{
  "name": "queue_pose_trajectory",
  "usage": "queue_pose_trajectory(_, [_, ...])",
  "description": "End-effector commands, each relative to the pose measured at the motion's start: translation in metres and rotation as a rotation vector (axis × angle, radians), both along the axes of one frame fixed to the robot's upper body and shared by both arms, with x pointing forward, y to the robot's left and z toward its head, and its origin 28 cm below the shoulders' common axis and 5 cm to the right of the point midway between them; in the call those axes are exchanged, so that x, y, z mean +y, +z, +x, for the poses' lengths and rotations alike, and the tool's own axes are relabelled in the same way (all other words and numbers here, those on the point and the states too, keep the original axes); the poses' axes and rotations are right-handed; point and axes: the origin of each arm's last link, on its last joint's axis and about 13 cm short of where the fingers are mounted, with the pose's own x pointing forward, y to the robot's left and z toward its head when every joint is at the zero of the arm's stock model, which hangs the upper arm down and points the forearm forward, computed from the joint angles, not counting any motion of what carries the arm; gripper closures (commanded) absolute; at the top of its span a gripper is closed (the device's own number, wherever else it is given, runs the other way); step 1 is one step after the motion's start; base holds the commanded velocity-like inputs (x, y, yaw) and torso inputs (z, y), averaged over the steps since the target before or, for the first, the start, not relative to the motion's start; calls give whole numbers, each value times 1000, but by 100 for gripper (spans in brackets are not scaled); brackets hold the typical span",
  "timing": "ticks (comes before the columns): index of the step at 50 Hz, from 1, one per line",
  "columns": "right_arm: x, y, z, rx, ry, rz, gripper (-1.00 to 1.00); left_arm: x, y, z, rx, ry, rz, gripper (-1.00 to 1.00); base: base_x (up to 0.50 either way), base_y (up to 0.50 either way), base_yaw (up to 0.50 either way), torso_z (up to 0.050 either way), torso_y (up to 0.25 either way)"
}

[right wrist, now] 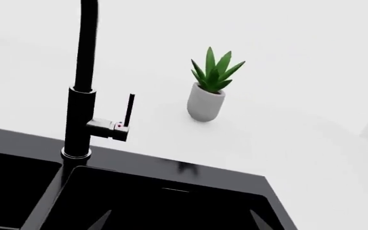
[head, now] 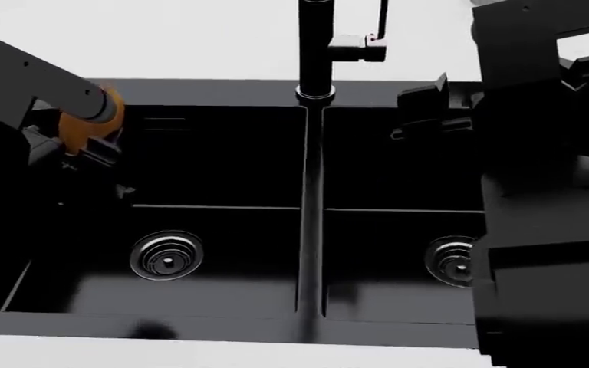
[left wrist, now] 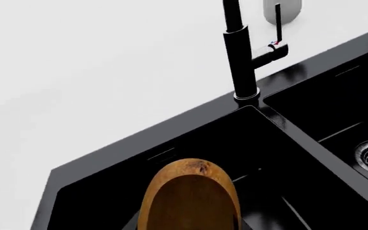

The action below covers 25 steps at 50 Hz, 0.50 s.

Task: Pick the kiwi from the sink and place it on the plate located on the counter

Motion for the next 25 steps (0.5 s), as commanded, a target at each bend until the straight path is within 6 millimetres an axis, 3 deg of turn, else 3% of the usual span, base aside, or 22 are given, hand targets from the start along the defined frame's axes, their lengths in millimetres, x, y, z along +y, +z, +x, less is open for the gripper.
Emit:
queue_pose_trajectory(1, [-1, 0, 6, 4, 12, 14, -100, -3, 22, -1, -129, -20, -43, 100, 0, -500, 0, 0, 0])
queue_pose_trajectory(20, [0, 1, 4, -1, 14, 7, -100, -2, 27, -9, -138, -24, -59, 100, 0, -500, 0, 0, 0])
queue_pose_trajectory(25, [0, 1, 4, -5, 12, -10, -100, -2, 28, -10, -139, -26, -62, 100, 0, -15, 0, 0, 0])
